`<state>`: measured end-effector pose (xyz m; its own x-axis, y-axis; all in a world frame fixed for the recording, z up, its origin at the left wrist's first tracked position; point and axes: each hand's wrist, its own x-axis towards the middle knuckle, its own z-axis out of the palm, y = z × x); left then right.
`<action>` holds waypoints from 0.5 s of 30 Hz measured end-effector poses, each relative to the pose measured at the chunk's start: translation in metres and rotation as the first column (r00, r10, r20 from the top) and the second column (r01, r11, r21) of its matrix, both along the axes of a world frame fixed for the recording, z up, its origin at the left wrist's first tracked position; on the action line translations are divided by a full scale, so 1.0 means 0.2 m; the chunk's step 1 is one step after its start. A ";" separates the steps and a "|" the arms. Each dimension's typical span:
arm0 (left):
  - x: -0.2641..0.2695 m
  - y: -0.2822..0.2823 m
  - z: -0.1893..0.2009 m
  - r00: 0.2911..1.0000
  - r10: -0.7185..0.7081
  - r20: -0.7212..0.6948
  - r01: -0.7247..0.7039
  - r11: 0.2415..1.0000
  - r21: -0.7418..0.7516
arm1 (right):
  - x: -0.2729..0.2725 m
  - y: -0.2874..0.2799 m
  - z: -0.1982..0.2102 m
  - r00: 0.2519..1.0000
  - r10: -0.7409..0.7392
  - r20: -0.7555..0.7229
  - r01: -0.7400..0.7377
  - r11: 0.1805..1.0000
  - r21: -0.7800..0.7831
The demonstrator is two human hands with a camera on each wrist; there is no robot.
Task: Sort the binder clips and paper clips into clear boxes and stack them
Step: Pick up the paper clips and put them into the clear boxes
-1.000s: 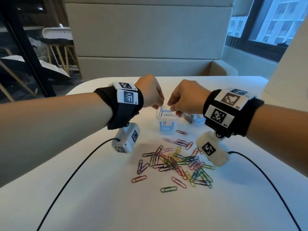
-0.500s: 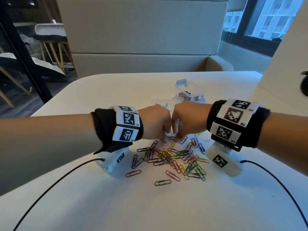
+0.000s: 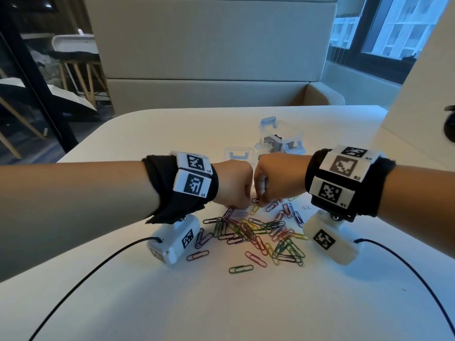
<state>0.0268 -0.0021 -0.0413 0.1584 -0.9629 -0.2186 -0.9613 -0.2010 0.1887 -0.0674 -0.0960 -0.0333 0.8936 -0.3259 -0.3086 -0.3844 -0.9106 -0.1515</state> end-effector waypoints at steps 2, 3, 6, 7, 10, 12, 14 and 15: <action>0.00 0.00 -0.01 1.000 0.014 -0.014 -0.014 1.000 0.003 | 0.00 0.00 0.00 1.000 -0.006 -0.002 0.006 1.000 -0.004; 0.00 0.00 -0.01 1.000 0.019 -0.016 -0.019 1.000 0.004 | 0.00 0.00 0.01 1.000 -0.009 -0.003 0.009 1.000 -0.006; 0.00 0.00 -0.01 1.000 0.017 -0.005 -0.017 1.000 0.005 | 0.00 0.01 0.03 1.000 -0.016 0.006 0.016 1.000 -0.001; 0.00 0.00 -0.01 1.000 0.017 -0.005 -0.017 1.000 0.004 | 0.00 0.02 0.03 1.000 -0.016 0.012 0.016 1.000 0.000; -0.01 0.00 0.00 1.000 0.000 0.003 0.000 1.000 -0.007 | -0.01 0.02 0.03 0.999 -0.016 0.033 0.016 1.000 -0.011; -0.01 0.01 0.00 1.000 -0.015 0.001 0.015 1.000 -0.016 | -0.01 0.03 0.04 0.999 -0.020 0.037 0.021 1.000 -0.007; 0.00 0.02 0.02 0.999 0.001 -0.044 -0.002 1.000 -0.017 | -0.02 0.03 0.06 0.998 -0.045 0.049 0.044 0.999 0.025; 0.02 0.03 0.04 0.995 0.028 -0.093 -0.030 0.999 -0.021 | -0.02 0.02 0.08 0.996 -0.061 0.071 0.058 0.997 0.046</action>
